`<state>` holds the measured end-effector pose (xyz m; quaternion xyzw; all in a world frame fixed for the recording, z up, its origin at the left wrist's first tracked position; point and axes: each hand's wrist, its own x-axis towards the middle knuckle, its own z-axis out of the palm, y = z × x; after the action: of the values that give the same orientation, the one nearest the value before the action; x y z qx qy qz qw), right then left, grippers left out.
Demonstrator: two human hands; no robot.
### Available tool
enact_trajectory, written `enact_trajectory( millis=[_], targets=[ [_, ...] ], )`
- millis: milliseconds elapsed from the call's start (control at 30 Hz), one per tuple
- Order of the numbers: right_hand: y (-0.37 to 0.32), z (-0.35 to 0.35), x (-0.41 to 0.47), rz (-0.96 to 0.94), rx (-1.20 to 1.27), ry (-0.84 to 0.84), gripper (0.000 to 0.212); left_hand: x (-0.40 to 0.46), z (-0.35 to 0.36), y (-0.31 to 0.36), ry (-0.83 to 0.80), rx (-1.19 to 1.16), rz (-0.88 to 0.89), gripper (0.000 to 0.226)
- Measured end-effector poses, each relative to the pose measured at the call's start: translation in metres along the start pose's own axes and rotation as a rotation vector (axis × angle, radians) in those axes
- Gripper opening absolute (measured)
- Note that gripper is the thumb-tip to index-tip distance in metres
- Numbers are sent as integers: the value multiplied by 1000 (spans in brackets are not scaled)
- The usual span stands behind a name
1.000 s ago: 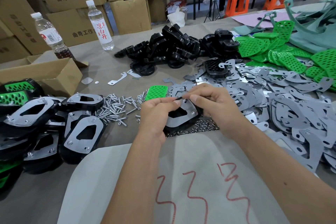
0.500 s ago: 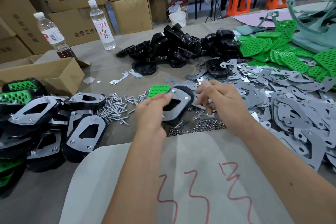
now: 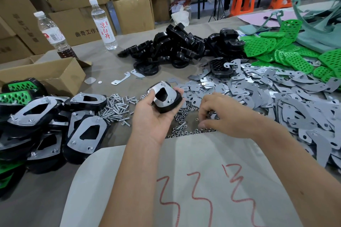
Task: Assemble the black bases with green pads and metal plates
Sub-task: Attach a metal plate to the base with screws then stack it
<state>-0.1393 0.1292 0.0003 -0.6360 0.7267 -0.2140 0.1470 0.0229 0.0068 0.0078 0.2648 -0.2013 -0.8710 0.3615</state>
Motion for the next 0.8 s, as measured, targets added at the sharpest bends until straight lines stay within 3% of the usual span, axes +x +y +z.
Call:
enact_trajectory(
  millis=[200,300,500,667,800],
  targets=[
    [-9,7,7,24,565,431,18,3,3,-15,-9,157,66,39],
    [-9,10,7,-6,752,504,19,3,5,-22,-29,260,96,38],
    [-10,18,10,24,592,529,14,2,5,-34,-72,320,96,37],
    [-11,20,10,-79,445,459,8,2,4,-34,-67,338,122,39],
    [-11,20,12,-148,274,511,5,1,5,-36,-64,351,131,38]
  ],
)
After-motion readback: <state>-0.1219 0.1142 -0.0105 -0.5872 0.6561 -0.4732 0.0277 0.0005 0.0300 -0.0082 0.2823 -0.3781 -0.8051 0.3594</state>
